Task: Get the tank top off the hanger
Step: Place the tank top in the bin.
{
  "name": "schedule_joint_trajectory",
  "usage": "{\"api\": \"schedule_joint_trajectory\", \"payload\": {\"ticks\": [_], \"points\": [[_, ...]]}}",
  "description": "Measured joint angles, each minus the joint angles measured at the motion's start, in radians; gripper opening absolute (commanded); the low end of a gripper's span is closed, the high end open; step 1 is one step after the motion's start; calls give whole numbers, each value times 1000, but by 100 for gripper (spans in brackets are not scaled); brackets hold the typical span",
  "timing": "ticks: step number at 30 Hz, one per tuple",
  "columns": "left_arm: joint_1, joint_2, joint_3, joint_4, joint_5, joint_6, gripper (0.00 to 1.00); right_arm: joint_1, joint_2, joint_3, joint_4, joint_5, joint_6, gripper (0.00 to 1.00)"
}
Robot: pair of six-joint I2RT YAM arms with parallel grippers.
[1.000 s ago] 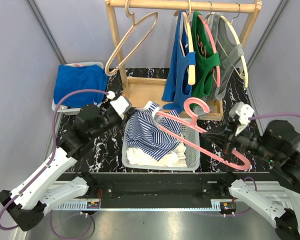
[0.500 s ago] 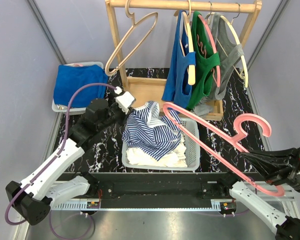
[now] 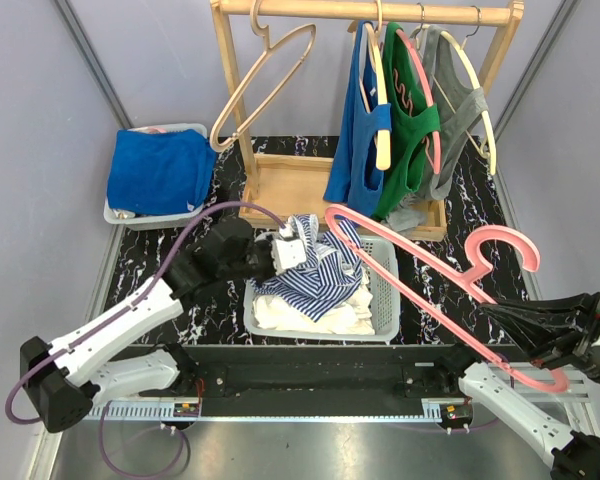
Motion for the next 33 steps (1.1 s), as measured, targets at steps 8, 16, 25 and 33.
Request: {"api": "schedule_joint_trajectory", "payload": {"ticks": [8,16,25,33], "points": [[-223,54,-37,-93,31,190,21,0,14,-55,36,41,-2,0],[-344,99,-154,-76,-35,348,66,0,16,-166,95,103,-7,0],[-352,103,-180,-53,-65,367,99,0,31,-348,220,151,-6,0],[-351,111,124,-50,-177,373,99,0,154,-572,291,153,9,0]]}}
